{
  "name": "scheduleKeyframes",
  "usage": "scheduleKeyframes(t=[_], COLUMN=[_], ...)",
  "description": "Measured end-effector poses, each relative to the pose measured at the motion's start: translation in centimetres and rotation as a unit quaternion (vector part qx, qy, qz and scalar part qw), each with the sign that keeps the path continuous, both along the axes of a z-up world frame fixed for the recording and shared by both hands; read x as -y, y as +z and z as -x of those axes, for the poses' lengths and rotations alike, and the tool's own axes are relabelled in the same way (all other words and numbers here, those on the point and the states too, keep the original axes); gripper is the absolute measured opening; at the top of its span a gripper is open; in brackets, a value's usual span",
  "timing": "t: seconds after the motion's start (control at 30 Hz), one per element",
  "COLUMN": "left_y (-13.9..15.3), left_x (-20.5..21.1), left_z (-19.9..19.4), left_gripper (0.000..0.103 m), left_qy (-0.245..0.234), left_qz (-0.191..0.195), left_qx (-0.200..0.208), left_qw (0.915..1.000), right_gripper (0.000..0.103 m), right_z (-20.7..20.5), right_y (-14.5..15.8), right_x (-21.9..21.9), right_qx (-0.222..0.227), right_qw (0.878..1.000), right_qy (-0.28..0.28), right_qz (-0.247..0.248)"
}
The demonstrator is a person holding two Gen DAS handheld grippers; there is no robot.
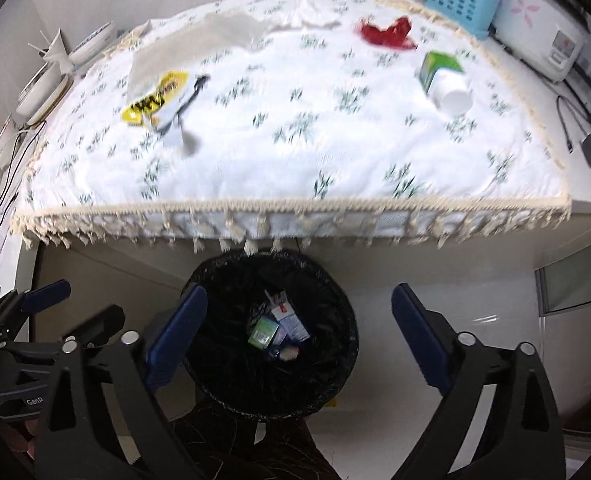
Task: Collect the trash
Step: 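Move the left tool to the yellow snack bag while the right tool reaches the white-green bottle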
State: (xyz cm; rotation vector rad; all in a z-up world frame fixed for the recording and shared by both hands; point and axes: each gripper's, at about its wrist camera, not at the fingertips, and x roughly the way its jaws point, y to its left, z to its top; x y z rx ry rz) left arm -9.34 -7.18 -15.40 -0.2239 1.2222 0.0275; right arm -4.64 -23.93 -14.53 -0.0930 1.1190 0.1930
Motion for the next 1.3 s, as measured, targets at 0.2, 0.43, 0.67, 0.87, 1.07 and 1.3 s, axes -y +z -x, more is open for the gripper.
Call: scheduleKeyframes(t=[0.2,0.43,0.67,0.87,1.07,1.3], left_y=[2.4,5.1,6.7,6.7,6.0,4.4], left_x=[-0.7,-1.4,-2.2,-2.9,-3.9,-4.8], left_z=[-0.7,-2.4,-5.2,-8.1,-11.3,-15.0], left_gripper=[0.097,0.097,0.097,0.096,0.096,0.095], left_qy=[0.004,0.0,-0.004,-0.006,-0.007,-0.014], left_qz=[0.004,-0.001,-0.006,-0.011,-0.019,-0.025], left_qx=[0.018,0.041,0.058,0.056,0.048,0.032], left_qw=[0.9998,0.9991,0.9983,0.9984,0.9987,0.9991], right_gripper=[0.095,0.095,0.095,0.095,0.095,0.095], right_z=[-0.5,-1.4,-4.0,-6.8,-10.2,-15.0], right_y=[2.7,4.8,6.3,6.7,6.0,4.5], right_x=[0.4,0.9,1.9,2.9,4.4,6.7], right_qx=[0.013,0.031,0.052,0.057,0.046,0.025], right_qw=[1.0,0.999,0.998,0.998,0.997,0.996], right_qy=[0.0,-0.009,-0.027,-0.04,-0.058,-0.085], right_qz=[-0.011,-0.018,-0.015,-0.007,-0.003,0.01])
